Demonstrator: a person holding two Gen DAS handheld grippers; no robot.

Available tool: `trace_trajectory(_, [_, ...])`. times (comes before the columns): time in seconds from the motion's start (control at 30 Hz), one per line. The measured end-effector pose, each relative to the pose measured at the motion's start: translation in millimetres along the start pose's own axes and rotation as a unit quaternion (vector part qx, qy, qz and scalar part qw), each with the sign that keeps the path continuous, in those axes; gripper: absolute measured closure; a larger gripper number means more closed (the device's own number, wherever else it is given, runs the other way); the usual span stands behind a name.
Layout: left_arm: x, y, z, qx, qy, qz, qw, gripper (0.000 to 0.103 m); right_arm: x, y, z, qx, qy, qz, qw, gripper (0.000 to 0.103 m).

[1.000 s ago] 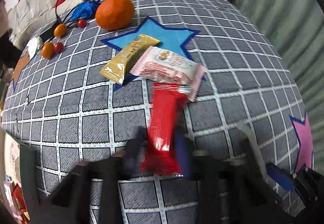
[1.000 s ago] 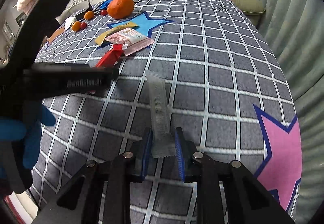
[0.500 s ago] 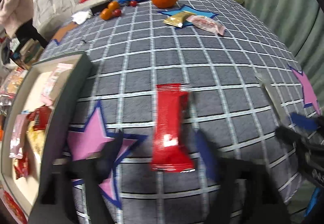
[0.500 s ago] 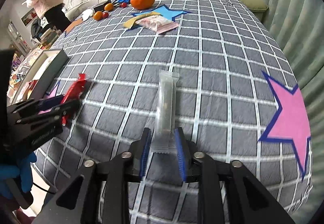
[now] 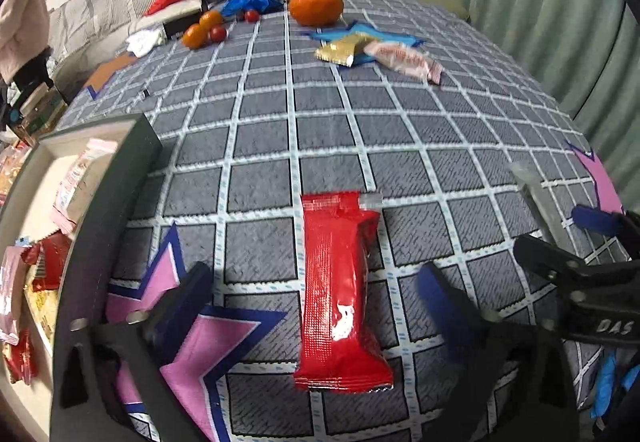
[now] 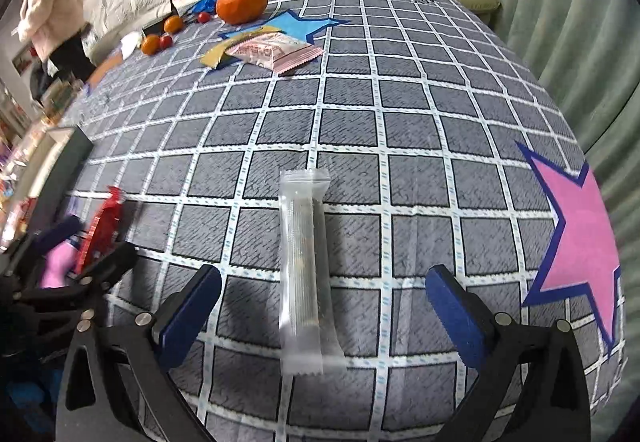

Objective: Organize snacks

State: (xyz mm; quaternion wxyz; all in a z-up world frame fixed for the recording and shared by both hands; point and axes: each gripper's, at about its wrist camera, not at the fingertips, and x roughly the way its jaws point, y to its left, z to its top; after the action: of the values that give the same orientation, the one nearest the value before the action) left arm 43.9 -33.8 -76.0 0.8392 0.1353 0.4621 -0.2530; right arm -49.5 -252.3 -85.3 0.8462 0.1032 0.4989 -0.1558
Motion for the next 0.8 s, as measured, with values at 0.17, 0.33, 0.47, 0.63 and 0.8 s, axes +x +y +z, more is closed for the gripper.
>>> trace_trajectory(0.17, [-1,0,-6,0.001,-0.02,0.0,0.9998,0.0,3,3,-8,-0.011,-0.034,-0.007,0.999,0.0])
trace_trajectory(0.33, [-2,0,-6,0.001,-0.023,-0.001,0.9997,0.0,4,3,-9,-0.013,-0.044,-0.007,0.999,0.0])
trace_trajectory(0.47, [-2,-1,-7,0.001,-0.024,-0.001,0.9997,0.0,3,4,-11,-0.012,-0.054,-0.008,0.998,0.0])
trace_trajectory(0.63, [-2,-1,-7,0.001,-0.024,-0.001,0.9997,0.0,1,3,-12,-0.011,-0.056,-0.008,0.998,0.0])
trace_trajectory(0.8, [-2,-1,-8,0.0,-0.025,-0.001,0.9997,0.0,1,3,-12,-0.012,-0.055,-0.008,0.998,0.0])
